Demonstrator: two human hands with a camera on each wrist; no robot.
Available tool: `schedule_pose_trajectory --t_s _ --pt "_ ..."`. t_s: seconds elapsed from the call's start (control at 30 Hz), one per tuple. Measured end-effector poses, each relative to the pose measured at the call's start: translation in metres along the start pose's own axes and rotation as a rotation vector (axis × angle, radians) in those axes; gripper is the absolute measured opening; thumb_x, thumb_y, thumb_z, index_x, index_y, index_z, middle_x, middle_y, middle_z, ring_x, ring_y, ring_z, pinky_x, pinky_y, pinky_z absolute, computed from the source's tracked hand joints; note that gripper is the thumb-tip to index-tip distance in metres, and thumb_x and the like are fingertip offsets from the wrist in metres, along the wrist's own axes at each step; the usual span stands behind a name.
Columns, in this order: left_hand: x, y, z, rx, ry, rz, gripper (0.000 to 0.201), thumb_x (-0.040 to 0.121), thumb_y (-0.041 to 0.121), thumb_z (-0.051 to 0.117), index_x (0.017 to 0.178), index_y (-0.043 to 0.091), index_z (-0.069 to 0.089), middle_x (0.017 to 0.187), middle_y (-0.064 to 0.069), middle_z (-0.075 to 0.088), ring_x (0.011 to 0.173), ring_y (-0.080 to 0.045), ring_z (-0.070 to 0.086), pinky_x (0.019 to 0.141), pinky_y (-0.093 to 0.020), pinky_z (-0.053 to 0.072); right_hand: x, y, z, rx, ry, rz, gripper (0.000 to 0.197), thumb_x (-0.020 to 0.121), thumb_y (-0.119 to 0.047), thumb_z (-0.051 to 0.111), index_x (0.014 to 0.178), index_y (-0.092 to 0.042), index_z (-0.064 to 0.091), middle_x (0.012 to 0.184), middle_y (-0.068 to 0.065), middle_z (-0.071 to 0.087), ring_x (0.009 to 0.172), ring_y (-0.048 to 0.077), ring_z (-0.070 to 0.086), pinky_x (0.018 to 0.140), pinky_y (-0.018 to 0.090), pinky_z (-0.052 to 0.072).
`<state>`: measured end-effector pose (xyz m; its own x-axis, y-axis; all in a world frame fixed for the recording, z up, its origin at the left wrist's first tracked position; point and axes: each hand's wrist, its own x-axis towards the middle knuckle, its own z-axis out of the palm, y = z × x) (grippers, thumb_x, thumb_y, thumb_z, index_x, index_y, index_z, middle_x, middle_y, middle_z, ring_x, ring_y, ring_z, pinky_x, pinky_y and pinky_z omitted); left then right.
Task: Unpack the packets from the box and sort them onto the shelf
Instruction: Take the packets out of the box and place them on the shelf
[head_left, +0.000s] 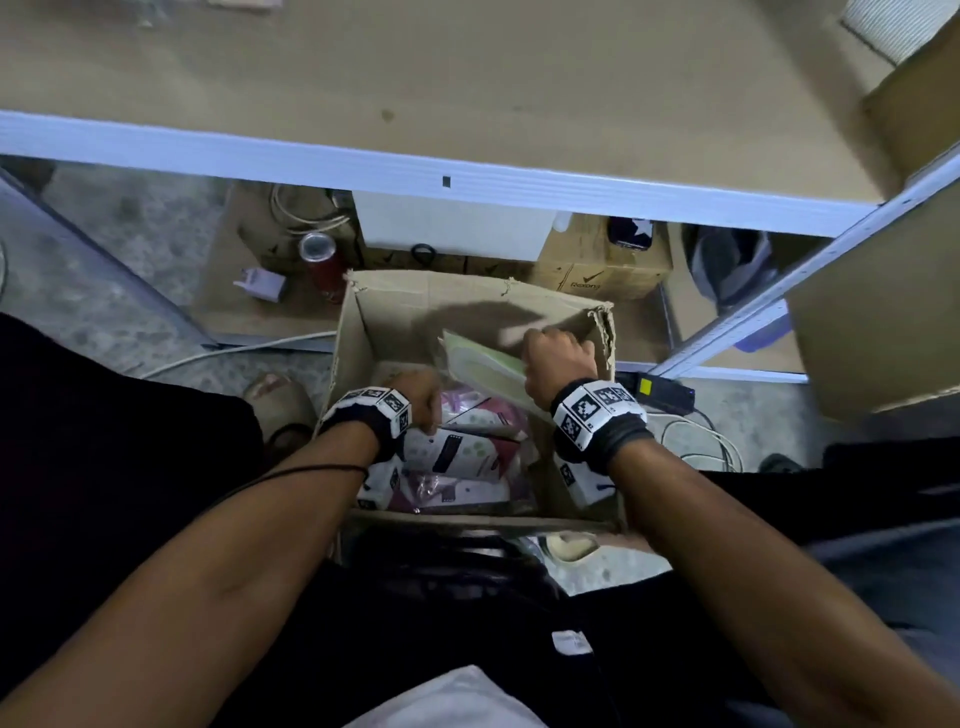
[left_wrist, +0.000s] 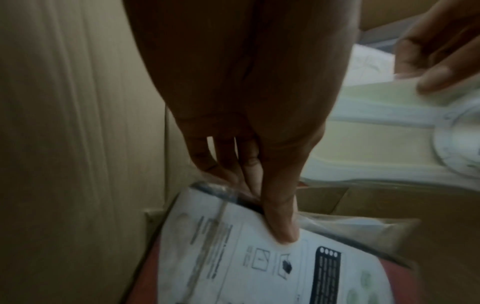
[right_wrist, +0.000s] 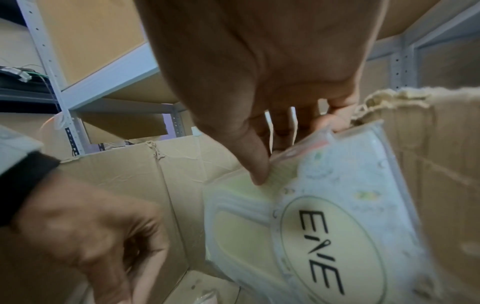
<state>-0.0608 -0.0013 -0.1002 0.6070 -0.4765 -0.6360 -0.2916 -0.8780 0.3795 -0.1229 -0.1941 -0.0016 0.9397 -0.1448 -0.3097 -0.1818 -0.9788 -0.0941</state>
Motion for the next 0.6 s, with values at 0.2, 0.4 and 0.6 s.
schedule_pose_trajectory --t_s 0.2,0.4,0.6 --pt "-0.042 0.029 -0.039 0.113 0.086 0.11 0.01 0.071 0.007 0.08 0.074 0.017 0.082 0.083 0.003 0.078 0.085 -0.017 0.072 0.084 -0.029 0.056 -0.004 -0.008 -0.033 -0.111 0.059 -0.078 0.026 0.085 -0.006 0.058 0.11 -0.014 0.059 0.117 0.012 0.06 0.115 0.033 0.054 0.103 0.054 0.038" --pt "-0.096 0.055 -0.095 0.123 0.23 0.149 0.015 0.069 0.007 0.077 0.065 0.022 0.079 0.073 0.005 0.076 0.071 -0.012 0.066 0.071 -0.021 0.049 -0.017 -0.013 -0.094 -0.146 0.17 -0.131 0.027 0.085 -0.002 0.051 0.104 -0.017 0.064 0.107 0.007 0.063 0.108 0.031 0.058 0.101 0.054 0.035" --pt "-0.15 0.088 -0.166 0.113 0.325 0.26 0.026 0.074 -0.001 0.067 0.069 0.023 0.076 0.08 -0.001 0.077 0.082 -0.02 0.071 0.079 -0.036 0.058 -0.038 -0.009 -0.155 -0.156 0.276 -0.144 0.03 0.084 -0.004 0.051 0.105 -0.02 0.066 0.117 0.007 0.062 0.117 0.031 0.052 0.102 0.049 0.034"
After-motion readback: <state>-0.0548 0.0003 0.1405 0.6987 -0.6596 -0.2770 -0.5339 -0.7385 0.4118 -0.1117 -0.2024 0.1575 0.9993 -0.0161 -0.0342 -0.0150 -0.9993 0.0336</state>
